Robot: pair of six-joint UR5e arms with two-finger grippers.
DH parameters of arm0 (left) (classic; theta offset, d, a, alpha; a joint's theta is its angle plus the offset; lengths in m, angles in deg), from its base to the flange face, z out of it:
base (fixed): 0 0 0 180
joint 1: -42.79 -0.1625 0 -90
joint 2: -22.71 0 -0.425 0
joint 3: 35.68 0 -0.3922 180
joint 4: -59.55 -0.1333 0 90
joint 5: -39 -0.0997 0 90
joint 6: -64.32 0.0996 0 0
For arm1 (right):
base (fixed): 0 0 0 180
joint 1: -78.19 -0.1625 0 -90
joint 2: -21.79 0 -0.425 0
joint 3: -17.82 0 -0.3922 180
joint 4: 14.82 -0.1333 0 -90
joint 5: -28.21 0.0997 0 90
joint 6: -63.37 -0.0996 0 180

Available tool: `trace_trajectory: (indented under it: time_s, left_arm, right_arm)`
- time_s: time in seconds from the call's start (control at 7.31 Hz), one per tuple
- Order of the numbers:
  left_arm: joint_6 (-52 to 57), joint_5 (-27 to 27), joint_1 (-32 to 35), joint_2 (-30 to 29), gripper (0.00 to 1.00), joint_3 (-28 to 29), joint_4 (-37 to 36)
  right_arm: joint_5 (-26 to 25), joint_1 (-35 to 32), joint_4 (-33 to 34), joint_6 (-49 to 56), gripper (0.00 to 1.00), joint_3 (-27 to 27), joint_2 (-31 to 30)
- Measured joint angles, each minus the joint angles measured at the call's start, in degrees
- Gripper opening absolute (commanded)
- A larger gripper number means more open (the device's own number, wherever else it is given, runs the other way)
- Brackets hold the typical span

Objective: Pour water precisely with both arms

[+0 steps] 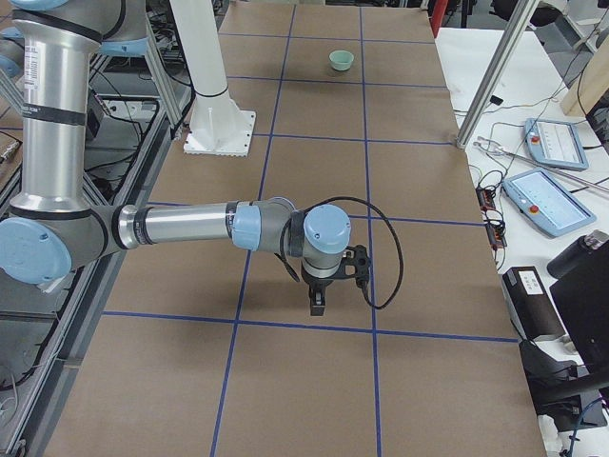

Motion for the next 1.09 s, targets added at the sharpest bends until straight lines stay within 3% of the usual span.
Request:
trace_trajectory:
  time_s: [1.09]
  left_arm:
    - [-0.18, 0.30, -0.27, 0.32, 1.00, -0.17, 0.34]
  right_arm:
    - [-3.36, -1.05, -0.03, 0.07, 1.00, 3.31, 1.39]
